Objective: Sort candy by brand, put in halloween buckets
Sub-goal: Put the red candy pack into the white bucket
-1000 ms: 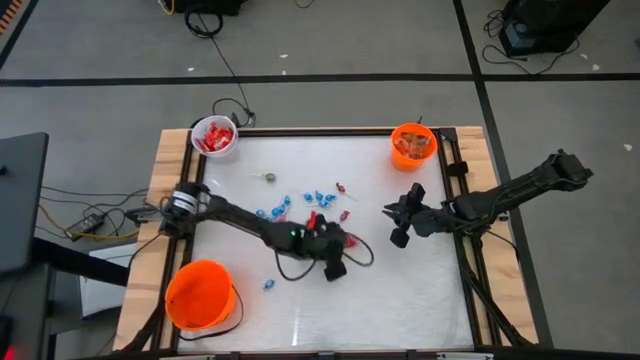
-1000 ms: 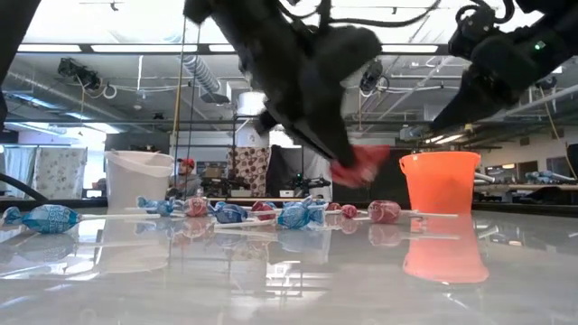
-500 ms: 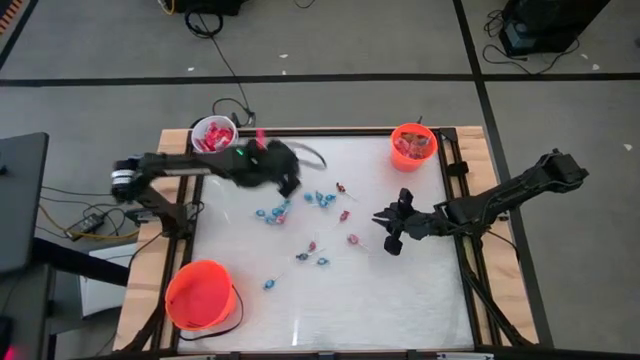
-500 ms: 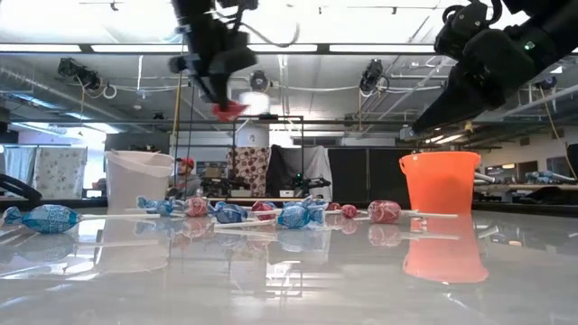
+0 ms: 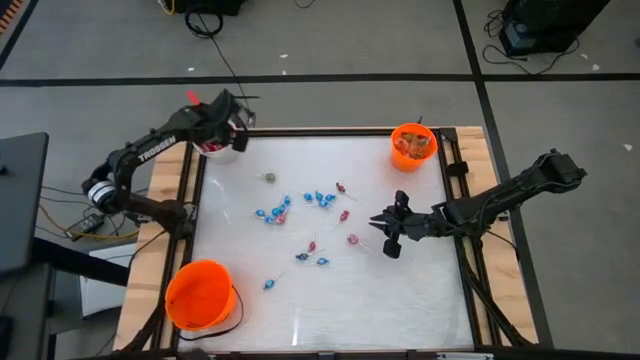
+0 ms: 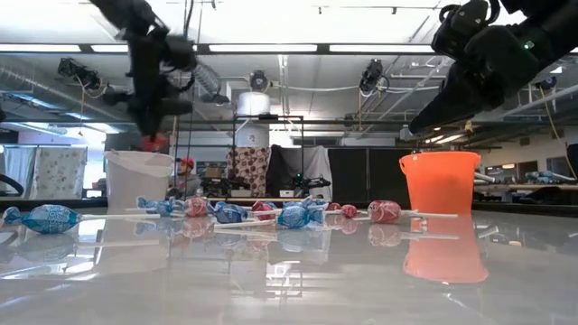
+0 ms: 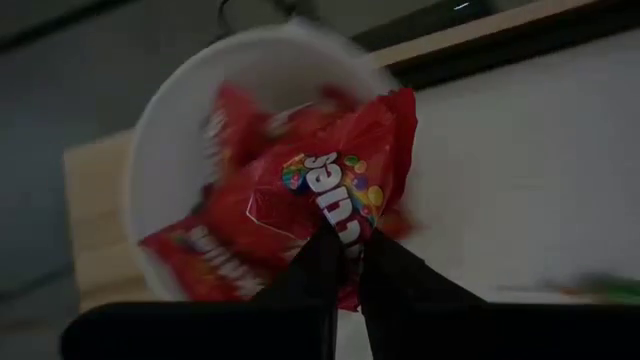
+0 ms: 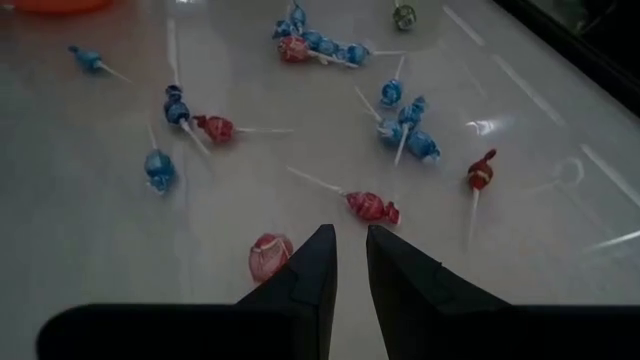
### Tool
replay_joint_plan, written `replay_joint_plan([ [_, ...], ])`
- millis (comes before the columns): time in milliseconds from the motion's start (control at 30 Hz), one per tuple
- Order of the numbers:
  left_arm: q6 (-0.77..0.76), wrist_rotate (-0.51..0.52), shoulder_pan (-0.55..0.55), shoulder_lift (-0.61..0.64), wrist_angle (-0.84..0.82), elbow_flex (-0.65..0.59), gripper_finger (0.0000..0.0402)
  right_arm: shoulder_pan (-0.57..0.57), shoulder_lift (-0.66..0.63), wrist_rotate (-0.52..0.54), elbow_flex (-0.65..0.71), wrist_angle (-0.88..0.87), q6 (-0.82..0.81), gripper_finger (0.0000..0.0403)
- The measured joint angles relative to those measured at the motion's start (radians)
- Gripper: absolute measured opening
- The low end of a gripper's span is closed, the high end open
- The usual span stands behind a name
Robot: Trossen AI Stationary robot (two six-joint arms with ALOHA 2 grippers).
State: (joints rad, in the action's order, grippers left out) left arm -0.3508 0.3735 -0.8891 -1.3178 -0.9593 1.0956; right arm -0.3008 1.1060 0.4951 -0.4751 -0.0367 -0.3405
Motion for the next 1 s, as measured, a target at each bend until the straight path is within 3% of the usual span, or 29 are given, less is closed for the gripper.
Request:
replay_joint_plan([
  [133,0.005,-0.011,-0.082,0.000,0.043,-0.038,0.0033,0.000,0.001,0.000,0.000,0.000,0.002,0.0073],
  [500,-0.073,-0.042,-0.099,-0.052,0.102,-0.074,0.0039,0.006,0.003,0.000,0.000,-0.002,0.019,0.0073],
  [733,-0.007,-0.103,-0.082,-0.047,0.151,-0.074,0.0085,0.009,0.003,0.000,0.000,0.000,0.017,0.0073],
  [1000,0.066,-0.098,-0.083,-0.023,0.136,-0.074,0.0138,0.009,0.036,-0.044,0.000,-0.004,-0.035,0.0085],
])
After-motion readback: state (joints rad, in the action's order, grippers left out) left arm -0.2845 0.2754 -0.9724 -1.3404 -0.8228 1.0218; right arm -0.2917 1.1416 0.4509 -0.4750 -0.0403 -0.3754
